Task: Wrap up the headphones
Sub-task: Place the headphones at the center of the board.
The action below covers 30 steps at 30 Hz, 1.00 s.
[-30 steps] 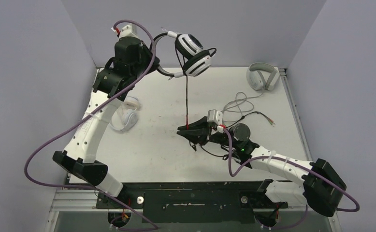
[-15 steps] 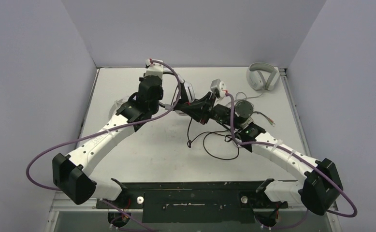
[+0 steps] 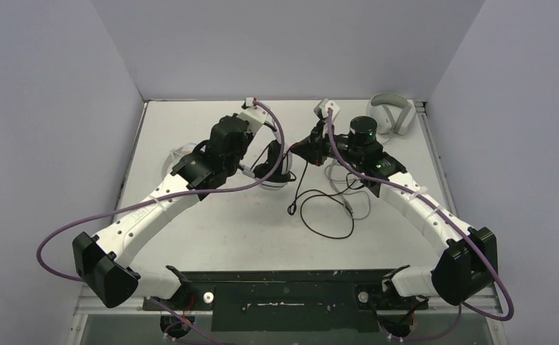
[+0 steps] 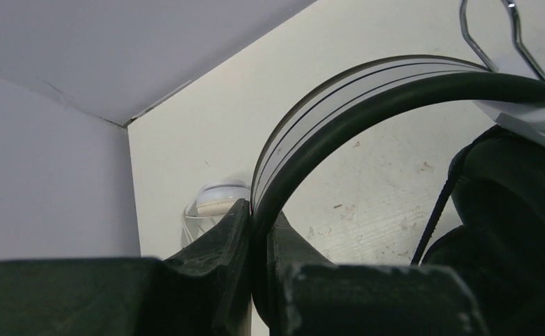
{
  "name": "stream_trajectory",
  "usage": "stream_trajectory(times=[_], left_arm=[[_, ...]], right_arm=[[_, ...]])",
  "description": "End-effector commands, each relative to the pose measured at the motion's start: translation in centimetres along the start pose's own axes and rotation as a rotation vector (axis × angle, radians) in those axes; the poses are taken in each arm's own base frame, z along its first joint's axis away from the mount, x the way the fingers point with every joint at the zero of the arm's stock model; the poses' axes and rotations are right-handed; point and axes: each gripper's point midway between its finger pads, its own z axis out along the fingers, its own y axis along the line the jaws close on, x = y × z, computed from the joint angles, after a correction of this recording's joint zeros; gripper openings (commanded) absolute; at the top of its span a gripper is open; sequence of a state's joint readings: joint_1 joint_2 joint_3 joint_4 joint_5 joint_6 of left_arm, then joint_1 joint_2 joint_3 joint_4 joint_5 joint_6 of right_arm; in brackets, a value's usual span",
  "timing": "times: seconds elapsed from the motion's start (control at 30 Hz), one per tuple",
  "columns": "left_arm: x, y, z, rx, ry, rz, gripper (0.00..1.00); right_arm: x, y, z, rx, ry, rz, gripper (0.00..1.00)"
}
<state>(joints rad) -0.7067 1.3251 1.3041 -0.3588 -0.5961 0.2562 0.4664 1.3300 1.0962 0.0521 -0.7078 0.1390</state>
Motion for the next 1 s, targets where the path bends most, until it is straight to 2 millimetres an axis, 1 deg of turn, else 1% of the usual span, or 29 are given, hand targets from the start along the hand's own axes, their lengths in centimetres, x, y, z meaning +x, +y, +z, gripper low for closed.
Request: stream_trajectory(times=[0.0,0.03,0.13,0.2,0.27,0.33,0.47,0.57,0.6,0.63,0.67,0.7,0.8,0.9,0.97], left_arm=[[0.0,-1.2,-1.4,0.137,0.067,0.055,0.00],[0.1,-1.6,-1.6,0.161,0.073,0.044,0.00],[-0.2,-2.8,-2.4,0.241,0.063,-0.007,0.00],[-0.6,-3.3,-2.9,0.279,0.060,-0.040,0.00],[-0.9,-3.7,-3.5,0.316,0.060,-0.058,0.00],[-1.2,-3.9,-4.0,0.346,0.061,-0.075,0.00],[-1.7,-3.8,-4.5,0.384,0.072,-0.181,0.00],[-1.8,-3.6,-4.5,0.430,0.083,-0.284,0.00],[-1.7,-3.3,-4.4,0.440,0.090,-0.321,0.00],[-1.8,-3.4,-4.5,0.466,0.094,-0.357,0.00],[-1.8,-3.3,-4.6,0.489,0.099,-0.400,0.00],[-2.0,-3.4,-4.8,0.522,0.100,-0.444,0.00],[-3.6,-3.6,-6.1,0.624,0.076,-0.576,0.00],[-5.8,-3.5,-7.7,0.697,0.057,-0.678,0.00],[-7.1,-3.7,-8.7,0.752,0.063,-0.727,0.00]], right_arm=[[-1.8,-2.4,-0.5,0.089,-0.014,-0.135,0.07],[-1.6,-2.7,-0.4,0.099,-0.014,-0.135,0.10],[-0.4,-3.4,-0.1,0.115,-0.006,-0.128,0.12],[0.4,-3.2,0.2,0.090,-0.006,-0.129,0.16],[1.2,-2.8,0.4,0.061,-0.014,-0.135,0.18],[2.2,-2.9,0.5,0.060,-0.014,-0.124,0.19],[4.2,-3.3,0.6,0.069,0.002,-0.100,0.20],[5.6,-3.2,0.7,0.062,-0.007,-0.067,0.24],[6.6,-3.1,0.7,0.059,-0.005,-0.040,0.25],[6.7,-3.1,0.8,0.054,-0.019,-0.036,0.26],[7.2,-3.0,0.8,0.052,-0.025,-0.015,0.28],[8.1,-2.9,0.8,0.051,-0.022,0.018,0.30],[9.6,-2.1,1.0,0.006,-0.033,0.064,0.31],[9.6,-1.2,0.9,-0.040,-0.100,0.078,0.33],[9.6,-0.1,0.8,-0.086,-0.145,0.073,0.37]])
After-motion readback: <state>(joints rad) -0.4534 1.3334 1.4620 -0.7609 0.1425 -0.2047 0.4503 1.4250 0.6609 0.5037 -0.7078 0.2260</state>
